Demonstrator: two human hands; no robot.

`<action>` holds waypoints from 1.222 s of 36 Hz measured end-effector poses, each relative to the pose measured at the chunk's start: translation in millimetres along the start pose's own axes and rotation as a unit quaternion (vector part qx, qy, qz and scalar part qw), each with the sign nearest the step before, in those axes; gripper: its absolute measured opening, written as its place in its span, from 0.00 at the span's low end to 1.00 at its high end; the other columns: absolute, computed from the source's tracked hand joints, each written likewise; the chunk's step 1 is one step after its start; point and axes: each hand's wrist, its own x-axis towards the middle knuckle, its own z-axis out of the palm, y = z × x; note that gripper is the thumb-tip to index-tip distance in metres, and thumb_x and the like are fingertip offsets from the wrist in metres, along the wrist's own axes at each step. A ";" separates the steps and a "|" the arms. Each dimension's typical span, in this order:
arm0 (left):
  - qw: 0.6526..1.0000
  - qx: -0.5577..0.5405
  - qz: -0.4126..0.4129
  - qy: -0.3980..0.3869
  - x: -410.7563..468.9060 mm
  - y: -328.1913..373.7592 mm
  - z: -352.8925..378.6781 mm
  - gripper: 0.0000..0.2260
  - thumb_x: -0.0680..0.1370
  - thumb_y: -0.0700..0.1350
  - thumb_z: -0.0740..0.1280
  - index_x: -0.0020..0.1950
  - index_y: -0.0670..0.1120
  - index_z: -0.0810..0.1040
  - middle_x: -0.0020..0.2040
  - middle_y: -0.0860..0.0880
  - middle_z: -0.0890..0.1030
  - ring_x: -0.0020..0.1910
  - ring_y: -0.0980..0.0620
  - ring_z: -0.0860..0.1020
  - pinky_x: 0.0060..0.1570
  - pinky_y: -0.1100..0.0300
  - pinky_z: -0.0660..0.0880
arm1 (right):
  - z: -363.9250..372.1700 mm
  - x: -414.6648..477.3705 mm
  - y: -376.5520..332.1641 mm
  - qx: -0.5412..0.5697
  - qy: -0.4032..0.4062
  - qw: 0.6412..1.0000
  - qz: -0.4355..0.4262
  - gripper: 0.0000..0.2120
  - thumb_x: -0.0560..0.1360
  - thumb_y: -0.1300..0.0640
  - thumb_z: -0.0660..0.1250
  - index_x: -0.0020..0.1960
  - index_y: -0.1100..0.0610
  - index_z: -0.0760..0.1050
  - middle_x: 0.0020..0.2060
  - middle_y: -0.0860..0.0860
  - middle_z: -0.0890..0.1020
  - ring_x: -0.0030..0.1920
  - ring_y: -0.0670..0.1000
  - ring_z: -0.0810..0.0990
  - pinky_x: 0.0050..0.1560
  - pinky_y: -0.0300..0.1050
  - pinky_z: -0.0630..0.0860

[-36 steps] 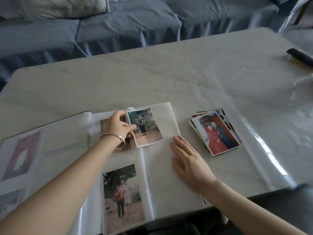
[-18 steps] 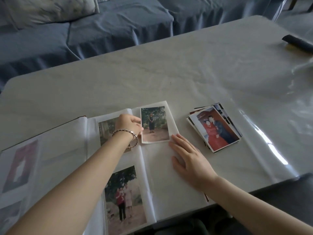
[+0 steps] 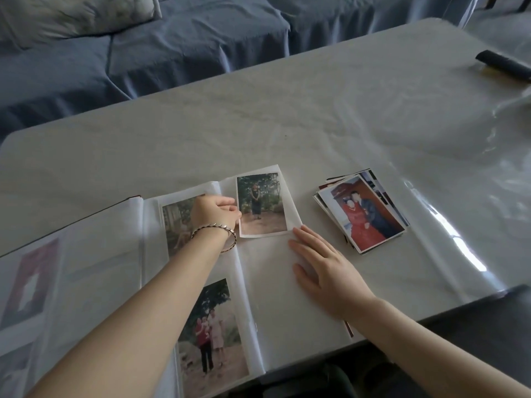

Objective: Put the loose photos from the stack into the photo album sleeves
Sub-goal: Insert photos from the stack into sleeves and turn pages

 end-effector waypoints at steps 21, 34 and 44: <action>0.982 -0.101 -0.068 -0.148 -0.1 8.1 -10.1 0.10 0.67 0.23 0.69 0.37 0.37 0.77 0.34 0.42 0.78 0.21 0.55 0.78 0.25 0.64 0.77 | -8.1 -11.6 2.8 0.060 0.030 0.998 0.017 0.15 0.73 0.62 0.64 0.59 0.64 0.78 0.64 0.55 0.75 0.58 0.54 0.79 0.56 0.42 0.74; 0.991 -0.075 -0.063 -0.096 -3.1 5.4 0.7 0.10 0.72 0.30 0.70 0.33 0.40 0.75 0.30 0.45 0.78 0.21 0.57 0.77 0.28 0.64 0.78 | -6.3 -11.7 4.9 0.072 0.038 0.997 0.016 0.15 0.73 0.64 0.64 0.59 0.64 0.78 0.64 0.54 0.75 0.59 0.53 0.78 0.58 0.38 0.72; 0.999 -0.040 0.002 -0.018 -8.9 2.8 13.2 0.11 0.69 0.39 0.75 0.45 0.47 0.74 0.36 0.52 0.78 0.42 0.43 0.80 0.51 0.47 0.78 | -8.1 -10.8 2.6 0.071 0.035 0.997 0.021 0.14 0.73 0.66 0.65 0.58 0.64 0.78 0.63 0.56 0.75 0.58 0.54 0.79 0.57 0.41 0.73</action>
